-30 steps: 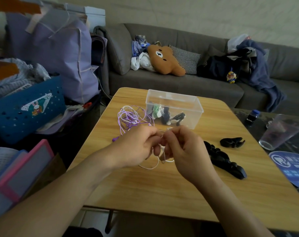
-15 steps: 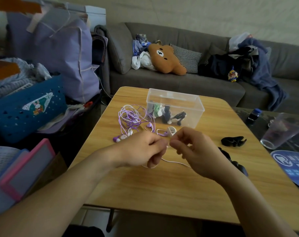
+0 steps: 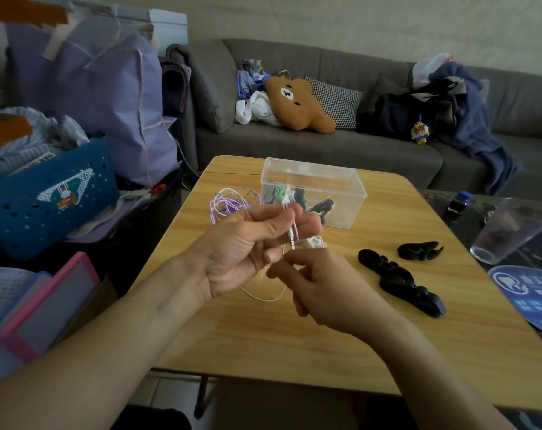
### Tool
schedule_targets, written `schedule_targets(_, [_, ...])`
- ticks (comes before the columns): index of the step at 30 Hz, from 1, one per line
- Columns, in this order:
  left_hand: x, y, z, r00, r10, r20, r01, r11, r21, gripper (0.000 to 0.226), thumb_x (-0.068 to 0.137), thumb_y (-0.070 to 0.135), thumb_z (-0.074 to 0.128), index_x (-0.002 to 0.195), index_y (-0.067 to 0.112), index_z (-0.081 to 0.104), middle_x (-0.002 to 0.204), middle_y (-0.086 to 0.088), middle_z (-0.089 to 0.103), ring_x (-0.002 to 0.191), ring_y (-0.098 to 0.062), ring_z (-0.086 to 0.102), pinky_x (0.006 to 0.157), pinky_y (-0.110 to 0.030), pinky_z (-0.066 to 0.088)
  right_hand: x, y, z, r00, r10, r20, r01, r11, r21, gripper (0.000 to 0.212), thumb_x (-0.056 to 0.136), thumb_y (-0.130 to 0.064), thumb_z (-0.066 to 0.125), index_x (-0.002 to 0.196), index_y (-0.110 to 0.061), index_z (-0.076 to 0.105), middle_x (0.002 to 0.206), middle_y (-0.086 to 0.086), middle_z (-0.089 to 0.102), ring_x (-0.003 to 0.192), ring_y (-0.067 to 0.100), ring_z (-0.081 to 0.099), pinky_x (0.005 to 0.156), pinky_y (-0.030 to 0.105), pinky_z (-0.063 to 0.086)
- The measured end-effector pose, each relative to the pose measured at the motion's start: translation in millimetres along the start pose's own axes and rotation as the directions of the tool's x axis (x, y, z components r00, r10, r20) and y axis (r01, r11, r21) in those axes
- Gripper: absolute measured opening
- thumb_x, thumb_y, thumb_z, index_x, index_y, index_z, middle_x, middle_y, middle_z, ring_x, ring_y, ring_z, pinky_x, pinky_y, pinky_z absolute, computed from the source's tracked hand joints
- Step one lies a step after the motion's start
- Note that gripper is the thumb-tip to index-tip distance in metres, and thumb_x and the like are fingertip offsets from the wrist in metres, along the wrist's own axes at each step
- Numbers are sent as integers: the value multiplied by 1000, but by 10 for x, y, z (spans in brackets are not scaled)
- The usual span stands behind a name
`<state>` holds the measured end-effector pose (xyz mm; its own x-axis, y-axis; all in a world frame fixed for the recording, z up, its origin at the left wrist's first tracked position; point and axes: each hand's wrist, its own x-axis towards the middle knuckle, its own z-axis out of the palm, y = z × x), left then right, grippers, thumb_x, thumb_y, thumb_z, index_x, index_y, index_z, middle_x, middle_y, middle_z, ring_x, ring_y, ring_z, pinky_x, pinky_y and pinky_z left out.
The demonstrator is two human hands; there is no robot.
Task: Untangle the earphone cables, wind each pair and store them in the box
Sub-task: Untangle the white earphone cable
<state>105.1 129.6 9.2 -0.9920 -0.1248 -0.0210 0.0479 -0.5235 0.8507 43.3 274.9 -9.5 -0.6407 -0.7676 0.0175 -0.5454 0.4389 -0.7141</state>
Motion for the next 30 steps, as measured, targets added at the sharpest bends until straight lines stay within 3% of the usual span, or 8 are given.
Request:
schedule_targets(2, [11,-13,-8,994,100,-45,-95,990,105,16,80,12,63,93,5,70,103,-17,74,96,-21,74,36,-16,28,-12,-23,27,999,-47,3,47,998,-50,27,101,-43,49,97,-27,72,55,2,63,44,5,54,51,20,44])
schedule_targets(5, [6,-36,-13,960,251,-121,-200,923,330,28,80,17,67,102,-1,68,98,-17,75,68,-10,73,37,-15,31,-57,-71,10,994,-97,42,100,993,-60,29,101,-43,50,98,-24,72,58,0,62,48,4,53,51,17,42])
schedule_targets(9, [9,-97,-51,915,401,-31,-270,669,692,15,84,14,75,95,5,72,81,-4,78,76,-16,75,72,-24,59,-113,-116,-139,982,-175,73,167,980,106,23,98,-39,57,93,-23,73,57,3,53,49,10,44,49,24,37])
schedule_targets(13, [33,-117,-94,951,305,55,-238,605,760,4,88,11,69,89,9,72,72,0,75,65,-6,71,63,-16,53,-125,-88,-294,977,-201,-71,211,958,194,19,94,-34,64,91,-21,78,52,1,49,48,20,37,46,32,31])
schedule_targets(16, [11,-90,-78,978,147,146,-206,621,756,17,98,11,55,89,6,68,72,-10,73,63,-19,72,60,-20,53,-116,-57,-346,967,-168,-194,205,959,193,20,87,-38,70,81,-21,79,54,-2,61,48,18,46,47,33,38])
schedule_targets(19, [-9,-43,-76,984,48,171,-160,650,743,27,104,16,43,88,7,63,70,-10,65,56,-19,63,43,-20,42,-89,5,-392,939,-87,-334,169,960,223,15,80,-36,77,76,-22,79,64,10,67,54,20,52,52,31,43])
schedule_targets(26, [-28,7,-111,949,-211,235,-29,683,730,21,103,10,46,112,0,61,69,3,56,57,-8,50,37,-17,30,-63,70,-403,934,68,-350,78,919,387,20,67,-28,88,77,-14,78,63,8,68,54,9,55,53,20,45])
schedule_targets(30, [-33,28,-84,967,-161,198,5,787,617,15,102,5,45,101,3,60,78,-7,66,59,-8,60,35,-17,27,-42,101,-397,936,138,-325,41,872,488,18,72,-25,85,79,-10,77,52,-9,59,46,-1,47,48,13,38])
